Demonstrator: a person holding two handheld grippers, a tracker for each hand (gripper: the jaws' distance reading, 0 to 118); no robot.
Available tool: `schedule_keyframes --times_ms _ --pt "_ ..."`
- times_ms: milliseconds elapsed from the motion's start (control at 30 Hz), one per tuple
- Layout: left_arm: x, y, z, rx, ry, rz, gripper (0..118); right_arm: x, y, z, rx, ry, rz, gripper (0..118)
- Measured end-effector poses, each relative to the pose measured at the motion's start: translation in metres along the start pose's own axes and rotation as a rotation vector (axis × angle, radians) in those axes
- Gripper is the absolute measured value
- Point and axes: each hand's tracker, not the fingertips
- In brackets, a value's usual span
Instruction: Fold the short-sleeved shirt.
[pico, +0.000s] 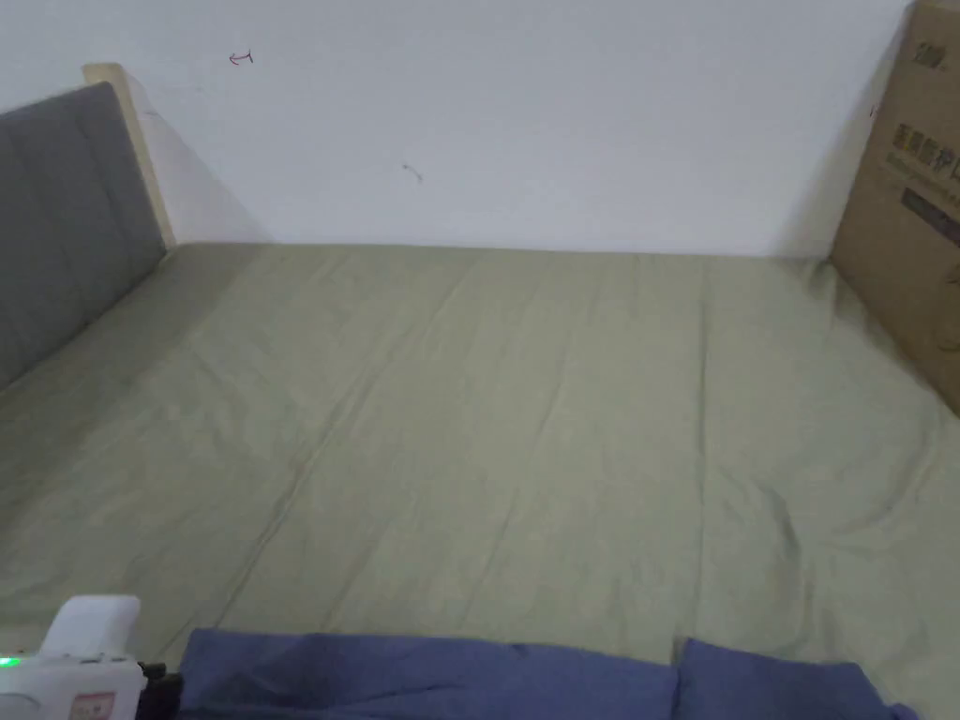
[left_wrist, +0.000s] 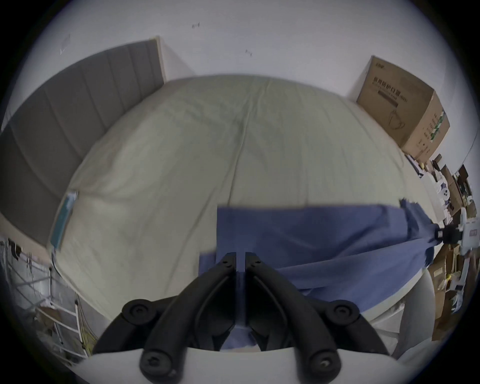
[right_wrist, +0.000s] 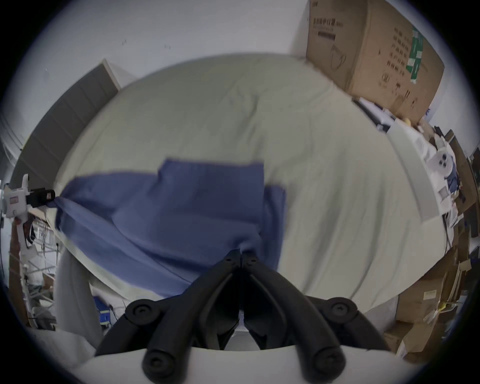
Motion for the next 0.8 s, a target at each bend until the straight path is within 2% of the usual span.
schedule_keyframes --times_ms 33,100,133,167,200,267,300,333,367,400,433,467,500,533,600,667,800 --pt "-0.003 -0.011 -0.007 -0.013 0.002 0.024 10 0.001 -0.01 -0.012 -0.005 -0.004 0.011 9" --pt "-0.015 -0.024 -0.023 -0.04 0.029 0.061 55 0.002 -0.02 -0.027 -0.034 -0.053 -0.005 65" --pt "-0.019 -0.03 -0.025 -0.037 0.045 0.089 77 0.001 -0.022 -0.024 -0.037 -0.093 -0.031 75" --pt "-0.023 -0.034 -0.022 -0.048 0.054 0.126 91 0.003 -0.024 -0.016 -0.003 -0.065 -0.041 73" --pt "-0.029 -0.038 -0.011 -0.018 0.006 0.152 92 0.002 -0.022 -0.007 0.031 -0.026 -0.058 76" --pt "-0.041 -0.04 0.005 0.005 -0.07 0.215 92 0.0 -0.017 0.009 0.076 -0.053 -0.081 76" --pt "-0.049 -0.041 0.014 0.03 -0.096 0.263 92 -0.003 -0.014 0.021 0.114 -0.056 -0.067 76" --pt "-0.054 -0.041 0.019 0.047 -0.097 0.287 91 -0.005 -0.013 0.029 0.14 -0.05 -0.06 74" --pt "-0.057 -0.042 0.032 0.073 -0.104 0.307 84 -0.01 -0.01 0.038 0.18 -0.036 -0.055 64" --pt "-0.062 -0.044 0.043 0.126 -0.109 0.32 74 -0.016 -0.006 0.048 0.227 -0.011 -0.056 48" --pt "-0.065 -0.046 0.05 0.147 -0.112 0.326 59 -0.022 -0.004 0.054 0.262 0.013 -0.057 32" --pt "-0.068 -0.047 0.057 0.158 -0.123 0.346 35 -0.026 -0.003 0.056 0.291 0.024 -0.054 15" --pt "-0.063 -0.05 0.067 0.174 -0.135 0.354 18 -0.036 0.0 0.06 0.318 0.025 -0.053 9" --pt "-0.065 -0.052 0.07 0.184 -0.144 0.36 5 -0.044 0.001 0.062 0.34 0.036 -0.046 3" --pt "-0.066 -0.06 0.075 0.2 -0.147 0.386 0 -0.07 0.003 0.07 0.373 0.078 -0.033 0" --pt "-0.069 -0.069 0.077 0.232 -0.155 0.441 0 -0.089 0.005 0.069 0.391 0.112 -0.024 0" --pt "-0.08 -0.077 0.071 0.232 -0.26 0.531 3 -0.124 0.009 0.058 0.369 0.195 -0.009 0"
